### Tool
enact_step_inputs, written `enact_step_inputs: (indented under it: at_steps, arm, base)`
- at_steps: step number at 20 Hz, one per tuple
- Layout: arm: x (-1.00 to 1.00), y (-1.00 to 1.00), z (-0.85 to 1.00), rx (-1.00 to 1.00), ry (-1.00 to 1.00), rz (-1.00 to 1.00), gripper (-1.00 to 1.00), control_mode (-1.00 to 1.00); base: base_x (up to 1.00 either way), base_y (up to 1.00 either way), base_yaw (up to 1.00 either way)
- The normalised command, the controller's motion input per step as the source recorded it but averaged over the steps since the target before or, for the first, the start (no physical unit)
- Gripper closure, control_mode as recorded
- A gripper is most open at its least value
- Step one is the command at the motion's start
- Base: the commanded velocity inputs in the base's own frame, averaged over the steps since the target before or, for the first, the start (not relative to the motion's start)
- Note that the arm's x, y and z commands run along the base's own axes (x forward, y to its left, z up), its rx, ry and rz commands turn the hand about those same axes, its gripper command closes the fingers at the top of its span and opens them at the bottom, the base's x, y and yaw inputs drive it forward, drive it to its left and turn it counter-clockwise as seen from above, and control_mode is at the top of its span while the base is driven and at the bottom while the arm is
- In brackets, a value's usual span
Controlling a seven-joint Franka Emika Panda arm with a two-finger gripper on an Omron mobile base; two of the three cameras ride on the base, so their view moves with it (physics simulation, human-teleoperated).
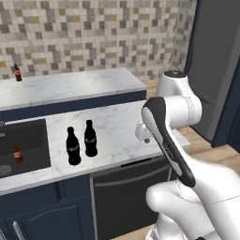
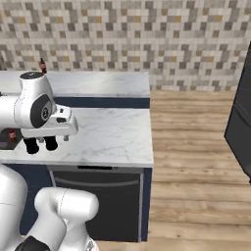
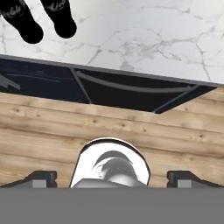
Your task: Place the large bottle from the dining counter next to the other large bottle outside the sink, and place the small bottle from the dining counter next to the other small bottle inside the sink.
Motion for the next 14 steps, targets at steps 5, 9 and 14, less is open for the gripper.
enact_step_inputs:
  at_steps: [5,9,14]
  arm:
    - [0.0,0.0,0.0,0.0,0.0,0.0,-1.0,1.0]
    - [0.0,0.0,0.0,0.0,0.0,0.0,-1.0,1.0]
    - [0.0,0.0,0.0,0.0,0.0,0.0,-1.0,1.0]
  base:
    - [0.56,-1.0,0.3]
    - [0.58,-1.0,0.43]
    - [0.59,-0.98,0.47]
